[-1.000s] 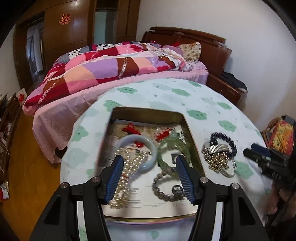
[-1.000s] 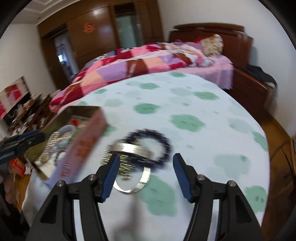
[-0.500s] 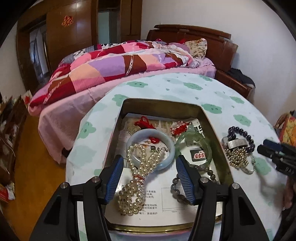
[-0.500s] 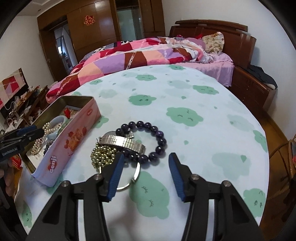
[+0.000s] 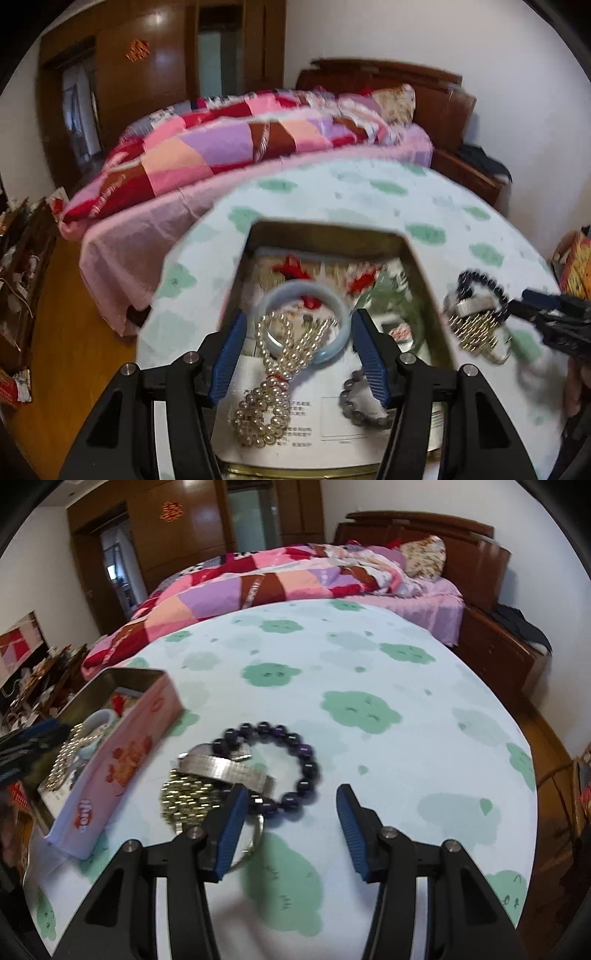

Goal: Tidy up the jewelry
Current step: 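Move both tools back to the remaining jewelry on the cloth, then grasp the gold bead chain with the left tool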

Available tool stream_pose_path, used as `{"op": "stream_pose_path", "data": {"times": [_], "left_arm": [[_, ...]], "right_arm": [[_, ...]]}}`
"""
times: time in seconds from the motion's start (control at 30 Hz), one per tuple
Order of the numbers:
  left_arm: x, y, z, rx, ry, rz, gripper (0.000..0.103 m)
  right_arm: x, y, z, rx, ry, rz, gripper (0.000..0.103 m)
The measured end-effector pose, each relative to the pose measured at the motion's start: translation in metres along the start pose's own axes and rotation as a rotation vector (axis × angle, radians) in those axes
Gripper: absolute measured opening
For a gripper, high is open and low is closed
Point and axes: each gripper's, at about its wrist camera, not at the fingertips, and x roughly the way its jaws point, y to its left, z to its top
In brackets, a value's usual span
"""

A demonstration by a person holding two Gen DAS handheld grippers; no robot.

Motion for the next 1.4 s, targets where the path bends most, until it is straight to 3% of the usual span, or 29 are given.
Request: {"op": "stream_pose_path", "data": {"times": [0.17,0.4,0.5,0.57,0.67,0.83,1.0,1.3,1.4], "left_arm": [[-0.021,-0.023,0.009,0.033,-0.039,-0.072,0.059],[-0.011,-0.086,0.008,0.13,0.044,-0.237,0.059],[-0.002,-0.117,0.001,0.199,0.082,-0.266,0.059],[0.008,-0.133,-0.002,0.236,0.111,-0.265,0.059],[0.02,-0.146,-0.007,0.272,0.153,-0.257,0.047],[0.04,-0.159,-0.009,0.296,0.206,-0.242,0.037],[0.051,-0.164,-0.015,0.328,0.21,-0.209,0.004],[-0.012,-0.148,-0.012,0.308,0.086,-0.281,0.004],[-0.016,-0.142,-0.01,0.296,0.072,-0.278,0.004]], "right_arm": [[0.0,-0.007,0.003,0.03,-0.008,-0.007,0.05],[-0.004,-0.025,-0.008,0.117,-0.026,0.004,0.05],[-0.006,-0.029,-0.011,0.14,-0.037,0.006,0.05],[-0.01,-0.027,-0.012,0.133,-0.054,0.004,0.05],[-0.014,-0.028,-0.014,0.139,-0.08,0.004,0.05],[-0.014,-0.031,-0.013,0.151,-0.084,0.017,0.05],[-0.012,-0.031,-0.012,0.155,-0.08,0.029,0.05],[-0.012,-0.033,-0.012,0.162,-0.079,0.045,0.05],[-0.011,-0.032,-0.012,0.162,-0.075,0.046,0.05]]}}
